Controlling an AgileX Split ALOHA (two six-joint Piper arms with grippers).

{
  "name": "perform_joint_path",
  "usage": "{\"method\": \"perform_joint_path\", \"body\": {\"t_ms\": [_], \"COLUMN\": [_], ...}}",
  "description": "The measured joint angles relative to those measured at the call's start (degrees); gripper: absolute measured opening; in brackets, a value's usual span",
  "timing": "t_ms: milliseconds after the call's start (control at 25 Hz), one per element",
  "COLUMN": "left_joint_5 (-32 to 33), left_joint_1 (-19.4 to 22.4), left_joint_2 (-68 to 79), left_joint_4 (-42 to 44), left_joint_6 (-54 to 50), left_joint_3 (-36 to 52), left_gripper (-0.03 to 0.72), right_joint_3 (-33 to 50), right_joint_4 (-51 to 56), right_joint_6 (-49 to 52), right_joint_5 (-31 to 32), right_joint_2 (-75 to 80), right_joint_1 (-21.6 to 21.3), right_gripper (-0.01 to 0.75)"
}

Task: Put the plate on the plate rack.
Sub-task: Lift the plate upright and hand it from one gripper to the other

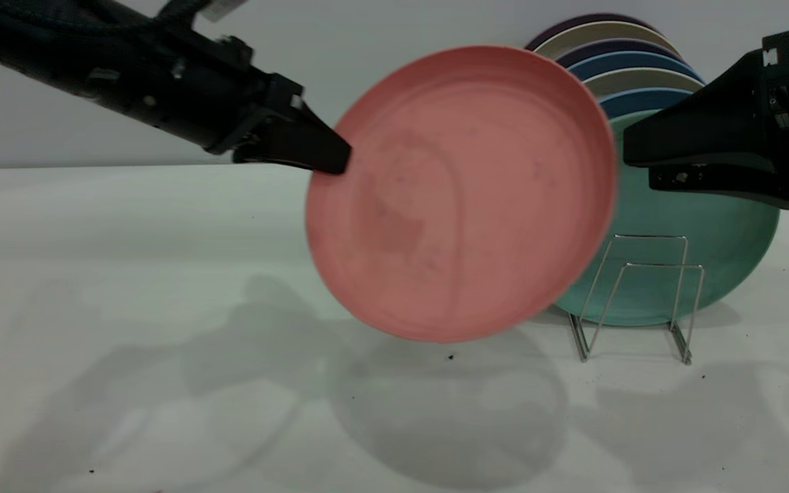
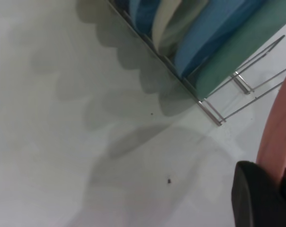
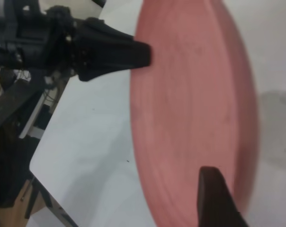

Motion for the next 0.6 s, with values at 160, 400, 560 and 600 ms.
{"method": "perform_joint_path", "body": {"t_ms": [160,400,560,600], "left_joint_5": [-0.5,7.3,10.8,11.1], "left_joint_1": [-2.1,-4.9,-5.0,-4.7], "left_joint_2": [0.0,0.0,0.0,0.0], "left_joint_4": [-2.3,-6.9,-7.5,-7.4], "left_joint_6": [0.3,1.2,1.9,2.1], "left_joint_3": [0.0,-0.2,-0.3,-0.3], "left_gripper": [0.012,0.016,0.036,0.04], "right_joint_3": [0.0,0.0,-0.1,-0.1], "right_joint_4": [0.0,0.0,-0.6,-1.2], "right_joint_6": [0.0,0.0,0.1,-0.3], "right_joint_5": [0.0,0.1,0.4,0.4], "right_joint_2": [0.0,0.0,0.0,0.0], "right_joint_1": [0.0,0.0,0.0,0.0], "right_gripper": [0.403,0.395,0.237,0.174]}}
